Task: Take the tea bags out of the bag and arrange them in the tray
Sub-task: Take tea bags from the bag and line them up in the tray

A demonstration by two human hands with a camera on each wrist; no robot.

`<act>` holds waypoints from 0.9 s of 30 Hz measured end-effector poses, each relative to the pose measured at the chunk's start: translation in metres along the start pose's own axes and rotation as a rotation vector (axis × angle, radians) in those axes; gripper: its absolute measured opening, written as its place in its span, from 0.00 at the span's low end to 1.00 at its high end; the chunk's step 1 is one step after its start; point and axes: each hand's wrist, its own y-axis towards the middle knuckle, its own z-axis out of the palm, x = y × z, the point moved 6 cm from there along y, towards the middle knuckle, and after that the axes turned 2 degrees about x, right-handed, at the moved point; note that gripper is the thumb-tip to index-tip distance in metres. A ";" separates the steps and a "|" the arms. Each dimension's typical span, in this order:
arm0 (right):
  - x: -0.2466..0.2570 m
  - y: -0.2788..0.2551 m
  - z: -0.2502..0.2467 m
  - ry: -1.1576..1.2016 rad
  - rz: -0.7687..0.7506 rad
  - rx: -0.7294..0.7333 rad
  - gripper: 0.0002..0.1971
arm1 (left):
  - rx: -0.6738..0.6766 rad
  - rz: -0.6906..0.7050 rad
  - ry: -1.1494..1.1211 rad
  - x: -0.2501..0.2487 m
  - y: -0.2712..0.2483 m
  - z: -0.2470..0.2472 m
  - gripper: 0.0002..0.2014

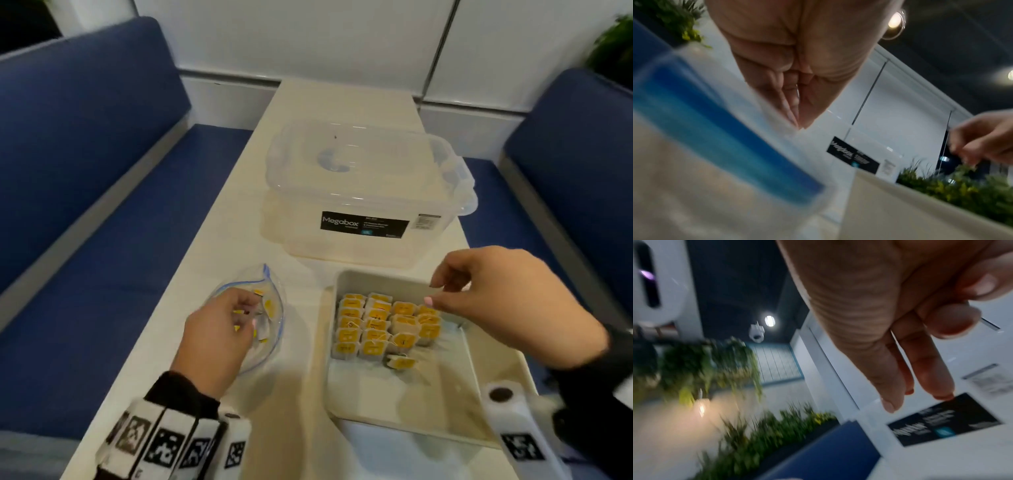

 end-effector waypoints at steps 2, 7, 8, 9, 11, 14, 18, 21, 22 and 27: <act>0.012 -0.016 -0.001 0.095 0.003 -0.026 0.09 | 0.049 -0.037 0.176 0.012 0.015 0.000 0.15; 0.036 -0.030 0.021 0.275 -0.012 -0.036 0.08 | 0.351 -0.052 0.734 0.025 0.041 0.036 0.13; 0.038 -0.032 0.025 0.297 -0.013 -0.033 0.08 | 0.382 -0.060 0.798 0.026 0.042 0.040 0.12; 0.041 -0.033 0.029 0.316 -0.012 -0.033 0.08 | 0.398 -0.074 0.838 0.028 0.043 0.042 0.11; 0.043 -0.037 0.036 0.372 -0.011 -0.028 0.08 | 0.387 -0.086 0.866 0.028 0.045 0.044 0.10; 0.044 -0.042 0.042 0.408 -0.006 -0.024 0.08 | 0.398 -0.086 0.815 0.025 0.045 0.043 0.10; 0.050 -0.045 0.043 0.409 -0.013 -0.031 0.08 | 0.327 -0.064 0.659 0.016 0.042 0.024 0.08; 0.061 -0.044 0.045 0.379 -0.035 -0.023 0.08 | 0.263 -0.074 0.549 0.008 0.038 0.004 0.03; 0.065 -0.043 0.045 0.364 -0.052 -0.018 0.08 | 0.252 -0.069 0.520 0.005 0.037 -0.002 0.04; 0.099 -0.034 0.048 0.390 -0.202 -0.029 0.20 | 0.200 0.093 0.231 -0.043 0.018 -0.035 0.14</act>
